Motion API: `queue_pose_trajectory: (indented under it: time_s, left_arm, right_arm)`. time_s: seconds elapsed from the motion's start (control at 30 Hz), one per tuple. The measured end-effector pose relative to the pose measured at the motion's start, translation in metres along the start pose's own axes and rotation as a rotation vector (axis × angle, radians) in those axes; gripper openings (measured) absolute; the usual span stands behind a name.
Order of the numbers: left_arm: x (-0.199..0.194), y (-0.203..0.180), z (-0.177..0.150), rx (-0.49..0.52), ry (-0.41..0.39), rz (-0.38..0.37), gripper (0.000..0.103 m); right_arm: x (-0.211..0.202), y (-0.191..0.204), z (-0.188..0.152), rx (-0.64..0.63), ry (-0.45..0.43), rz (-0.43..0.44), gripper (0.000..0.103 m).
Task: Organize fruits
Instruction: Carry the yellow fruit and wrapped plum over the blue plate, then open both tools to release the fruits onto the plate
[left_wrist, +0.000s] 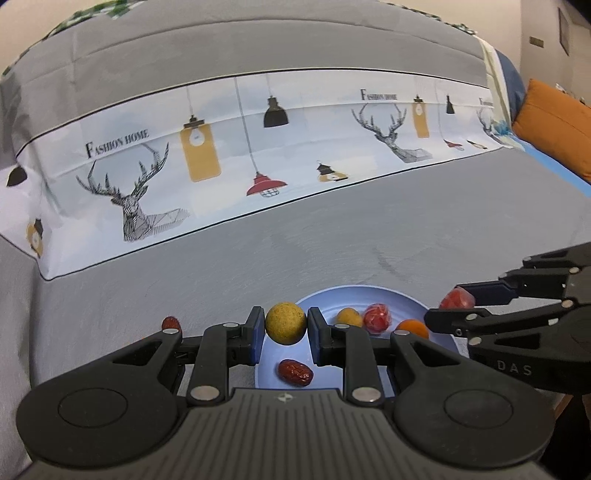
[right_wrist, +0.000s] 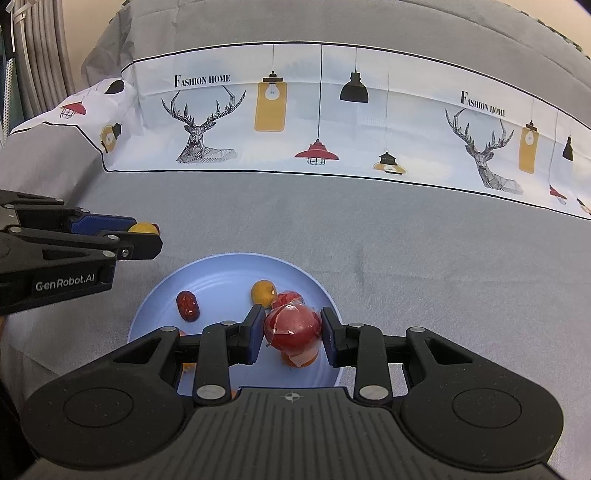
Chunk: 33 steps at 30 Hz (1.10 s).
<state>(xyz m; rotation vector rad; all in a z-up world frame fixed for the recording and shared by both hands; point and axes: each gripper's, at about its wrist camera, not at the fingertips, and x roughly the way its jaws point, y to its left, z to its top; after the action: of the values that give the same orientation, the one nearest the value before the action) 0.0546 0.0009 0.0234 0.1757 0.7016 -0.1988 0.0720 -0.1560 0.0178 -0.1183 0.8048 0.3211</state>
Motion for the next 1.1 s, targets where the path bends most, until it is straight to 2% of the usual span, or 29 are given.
queue_pose_trajectory:
  time_s: [1.1]
  left_arm:
    - [0.005,-0.014,-0.005,0.08,0.015,-0.042,0.027]
  right_arm:
    - [0.004,0.0,0.0,0.001,0.022,0.007,0.035]
